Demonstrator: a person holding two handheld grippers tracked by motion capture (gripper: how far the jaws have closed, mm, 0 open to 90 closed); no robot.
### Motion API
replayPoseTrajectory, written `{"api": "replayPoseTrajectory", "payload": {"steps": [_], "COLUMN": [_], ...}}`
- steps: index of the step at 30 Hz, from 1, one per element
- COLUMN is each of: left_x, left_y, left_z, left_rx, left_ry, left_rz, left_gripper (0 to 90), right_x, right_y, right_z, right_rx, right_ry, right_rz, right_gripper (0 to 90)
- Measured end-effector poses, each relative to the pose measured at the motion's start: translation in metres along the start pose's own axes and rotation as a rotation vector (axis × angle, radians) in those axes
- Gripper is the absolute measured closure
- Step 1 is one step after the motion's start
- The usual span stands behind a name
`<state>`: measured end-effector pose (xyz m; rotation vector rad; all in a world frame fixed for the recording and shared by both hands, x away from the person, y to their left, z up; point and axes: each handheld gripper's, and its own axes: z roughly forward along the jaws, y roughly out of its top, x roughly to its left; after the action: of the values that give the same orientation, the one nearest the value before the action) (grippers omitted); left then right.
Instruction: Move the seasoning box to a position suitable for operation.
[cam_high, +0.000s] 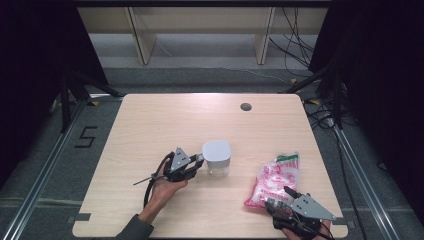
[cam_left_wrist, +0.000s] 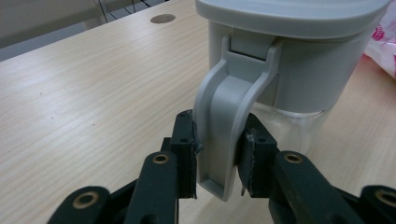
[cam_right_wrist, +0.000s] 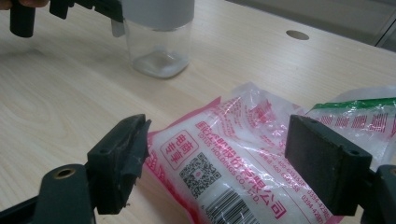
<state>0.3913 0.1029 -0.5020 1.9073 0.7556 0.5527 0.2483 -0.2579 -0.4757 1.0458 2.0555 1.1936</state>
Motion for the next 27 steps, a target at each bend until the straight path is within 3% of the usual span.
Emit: {"api": "replayPoseTrajectory", "payload": {"steps": [6,10,18,20,22,26,27], "left_x": [-0.012,-0.017,-0.028,-0.028,-0.030,-0.032,-0.032], "left_y": [-0.004,-0.005,-0.007,-0.007,-0.009,-0.009,-0.010], "left_z": [-0.009,-0.012,-0.020,-0.023,-0.025,-0.030,-0.032], "left_rx": [0.002,-0.002,0.006,0.010,0.009,0.023,0.019], "left_ry": [-0.043,-0.031,-0.054,-0.061,-0.067,-0.069,-0.074], "left_rz": [0.013,0.008,0.016,0.041,0.015,0.026,0.052], "left_gripper": [70.2,70.1,70.0,69.7,69.6,69.2,69.0], "right_x": [0.000,-0.001,0.000,0.000,0.000,0.000,0.000], "right_y": [0.000,0.000,0.000,0.000,0.000,0.000,0.000], "right_z": [0.000,0.000,0.000,0.001,0.000,0.000,0.000], "right_rx": [0.001,0.002,0.004,0.001,0.004,0.005,0.000], "right_ry": [0.000,0.003,-0.001,0.002,-0.002,-0.002,0.002], "right_rz": [0.001,-0.021,-0.020,-0.022,-0.020,-0.021,-0.021], "right_gripper": [22.2,22.1,22.1,22.1,22.2,22.2,22.2]}}
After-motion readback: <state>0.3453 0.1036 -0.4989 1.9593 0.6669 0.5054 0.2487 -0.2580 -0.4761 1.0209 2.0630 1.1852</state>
